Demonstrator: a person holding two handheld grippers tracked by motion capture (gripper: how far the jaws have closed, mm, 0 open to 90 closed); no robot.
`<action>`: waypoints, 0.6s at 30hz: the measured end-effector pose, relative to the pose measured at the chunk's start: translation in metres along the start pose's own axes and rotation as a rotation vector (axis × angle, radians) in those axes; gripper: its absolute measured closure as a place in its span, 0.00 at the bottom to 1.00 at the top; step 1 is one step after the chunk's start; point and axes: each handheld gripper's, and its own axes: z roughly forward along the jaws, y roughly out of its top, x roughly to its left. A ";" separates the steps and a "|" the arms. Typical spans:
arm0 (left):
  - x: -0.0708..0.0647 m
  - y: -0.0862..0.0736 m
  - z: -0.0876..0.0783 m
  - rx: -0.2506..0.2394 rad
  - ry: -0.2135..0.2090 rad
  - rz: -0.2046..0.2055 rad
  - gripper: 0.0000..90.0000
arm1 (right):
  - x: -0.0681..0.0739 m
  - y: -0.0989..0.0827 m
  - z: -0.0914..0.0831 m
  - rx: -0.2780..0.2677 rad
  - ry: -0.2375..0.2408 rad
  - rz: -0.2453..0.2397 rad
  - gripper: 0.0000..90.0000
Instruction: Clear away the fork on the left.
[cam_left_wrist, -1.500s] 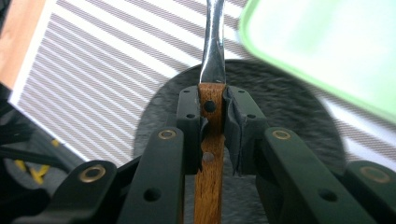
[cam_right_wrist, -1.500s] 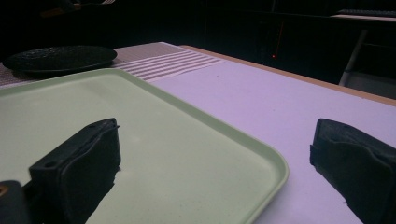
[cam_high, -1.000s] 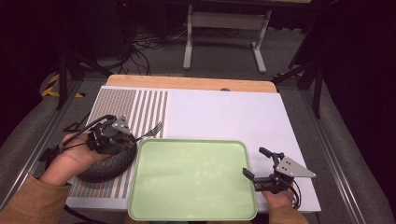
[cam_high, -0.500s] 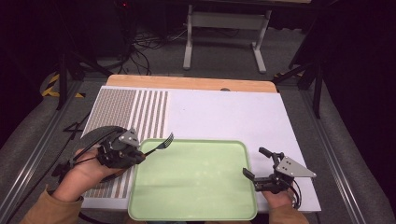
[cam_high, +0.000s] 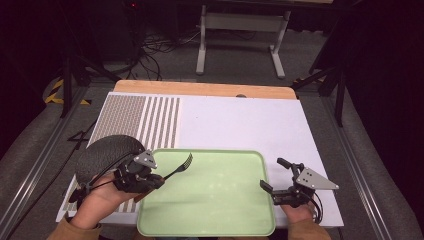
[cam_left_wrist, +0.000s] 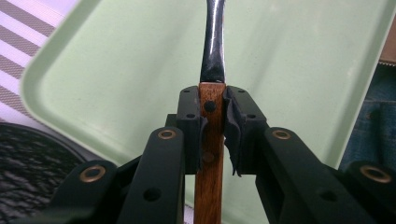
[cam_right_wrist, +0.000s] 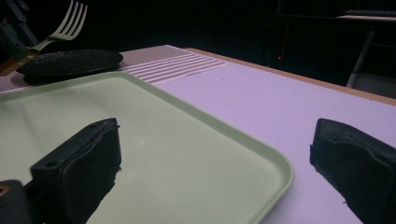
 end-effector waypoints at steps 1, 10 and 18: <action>-0.001 0.000 0.001 -0.002 -0.002 -0.001 0.86 | 0.000 0.000 0.000 0.000 0.000 0.001 0.03; -0.011 -0.002 0.017 0.033 -0.041 -0.006 0.86 | 0.000 0.000 -0.001 -0.001 -0.003 0.000 0.03; -0.018 -0.001 0.028 0.083 -0.052 -0.006 0.86 | 0.000 0.000 0.000 -0.002 -0.001 -0.001 0.03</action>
